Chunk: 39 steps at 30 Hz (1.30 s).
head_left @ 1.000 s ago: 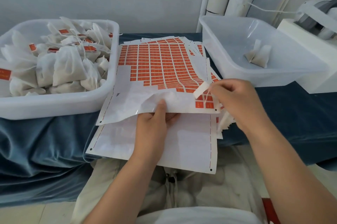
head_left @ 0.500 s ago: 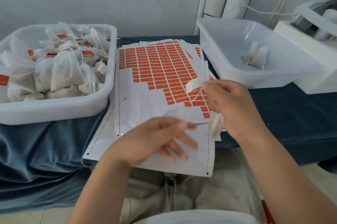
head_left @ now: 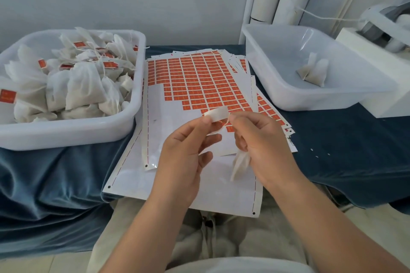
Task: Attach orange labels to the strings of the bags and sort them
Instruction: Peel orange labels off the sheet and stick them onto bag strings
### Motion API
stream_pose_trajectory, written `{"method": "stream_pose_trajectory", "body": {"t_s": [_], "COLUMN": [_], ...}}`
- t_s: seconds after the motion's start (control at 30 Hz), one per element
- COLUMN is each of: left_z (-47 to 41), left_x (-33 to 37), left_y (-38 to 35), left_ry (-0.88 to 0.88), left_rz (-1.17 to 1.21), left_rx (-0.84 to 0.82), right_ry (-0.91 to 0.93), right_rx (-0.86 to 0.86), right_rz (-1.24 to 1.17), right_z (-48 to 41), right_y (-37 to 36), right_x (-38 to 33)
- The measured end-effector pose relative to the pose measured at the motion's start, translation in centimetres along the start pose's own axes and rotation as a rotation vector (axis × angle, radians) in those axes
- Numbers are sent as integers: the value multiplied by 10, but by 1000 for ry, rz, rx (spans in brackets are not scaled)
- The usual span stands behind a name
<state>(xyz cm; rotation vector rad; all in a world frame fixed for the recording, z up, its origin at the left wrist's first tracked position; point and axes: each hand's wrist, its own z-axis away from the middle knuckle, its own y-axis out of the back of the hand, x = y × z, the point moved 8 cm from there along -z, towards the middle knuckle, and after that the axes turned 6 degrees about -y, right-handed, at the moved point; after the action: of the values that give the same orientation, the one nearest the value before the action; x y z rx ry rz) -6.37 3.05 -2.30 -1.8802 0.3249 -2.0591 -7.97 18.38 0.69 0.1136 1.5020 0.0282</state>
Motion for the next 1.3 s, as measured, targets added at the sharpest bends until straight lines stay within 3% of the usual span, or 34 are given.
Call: {"method": "stream_pose_trajectory", "body": {"t_s": [0.37,0.6,0.87,1.1,1.3], "left_z": [-7,-9,-6,-5,-1], "left_x": [23,21,23,20,17], "left_y": [33,34,18,5,-9], "left_ry": [-174,-190,-237,-275,-319], "left_rz": [-7,-89,-232,-347,-487], "left_rx": [198,197,81,-51,-241], "right_ry": [188,195,272,426,377], "right_rx": [-276,-201,-114,-110,-134], "right_rz": [284,345,328,480,425], "right_z": [1,1,10,26,26], "right_y": [-10,0,9,4,1], "right_x": [-24,-31,-49,-65,-60]}}
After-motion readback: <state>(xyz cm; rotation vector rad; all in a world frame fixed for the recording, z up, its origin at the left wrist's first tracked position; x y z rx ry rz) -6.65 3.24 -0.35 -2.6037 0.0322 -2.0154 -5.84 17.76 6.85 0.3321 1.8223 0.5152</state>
